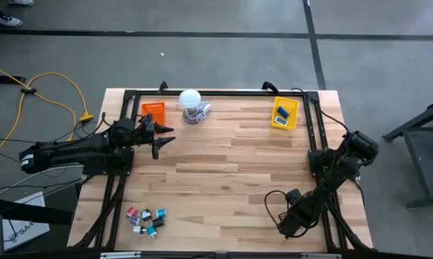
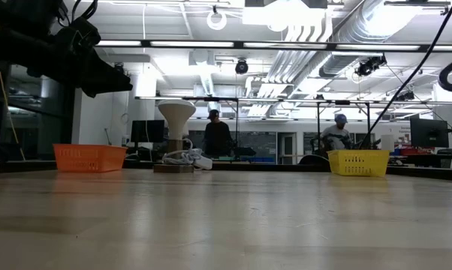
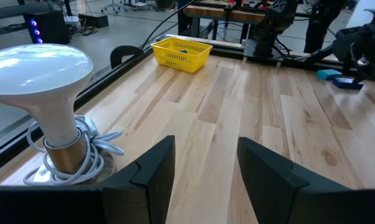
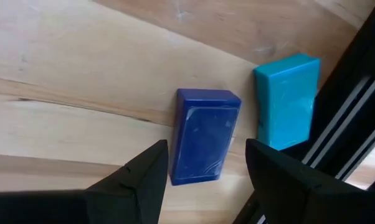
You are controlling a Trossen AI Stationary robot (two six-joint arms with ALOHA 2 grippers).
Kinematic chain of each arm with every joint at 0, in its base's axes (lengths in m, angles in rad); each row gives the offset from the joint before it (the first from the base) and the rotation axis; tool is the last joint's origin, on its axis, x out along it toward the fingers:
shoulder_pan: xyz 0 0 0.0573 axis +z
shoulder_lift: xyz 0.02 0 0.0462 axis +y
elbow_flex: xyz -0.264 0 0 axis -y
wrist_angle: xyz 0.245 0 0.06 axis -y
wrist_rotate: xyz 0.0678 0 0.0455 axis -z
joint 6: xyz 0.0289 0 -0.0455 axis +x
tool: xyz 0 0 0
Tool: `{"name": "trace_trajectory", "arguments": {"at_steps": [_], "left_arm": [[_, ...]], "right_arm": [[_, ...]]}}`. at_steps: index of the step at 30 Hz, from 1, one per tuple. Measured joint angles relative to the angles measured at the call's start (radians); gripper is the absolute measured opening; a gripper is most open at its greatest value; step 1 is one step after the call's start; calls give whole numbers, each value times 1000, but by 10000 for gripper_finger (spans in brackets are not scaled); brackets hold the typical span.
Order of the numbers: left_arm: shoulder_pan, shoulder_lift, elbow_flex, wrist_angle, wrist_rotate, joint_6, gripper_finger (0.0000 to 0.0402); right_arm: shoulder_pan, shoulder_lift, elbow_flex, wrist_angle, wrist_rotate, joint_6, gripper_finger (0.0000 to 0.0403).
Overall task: Pick & Place Office items
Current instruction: Put the blue digital timer into the yellow basket
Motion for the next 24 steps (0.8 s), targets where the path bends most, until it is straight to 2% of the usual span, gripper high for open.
{"name": "trace_trajectory", "arguments": {"at_steps": [9, 24], "left_arm": [[0, 0, 0, 0, 0, 0, 167], [0, 0, 0, 0, 0, 0, 167]], "right_arm": [[31, 0, -38, 82, 6, 58, 203], [66, 1, -40, 123, 66, 148, 203]]}}
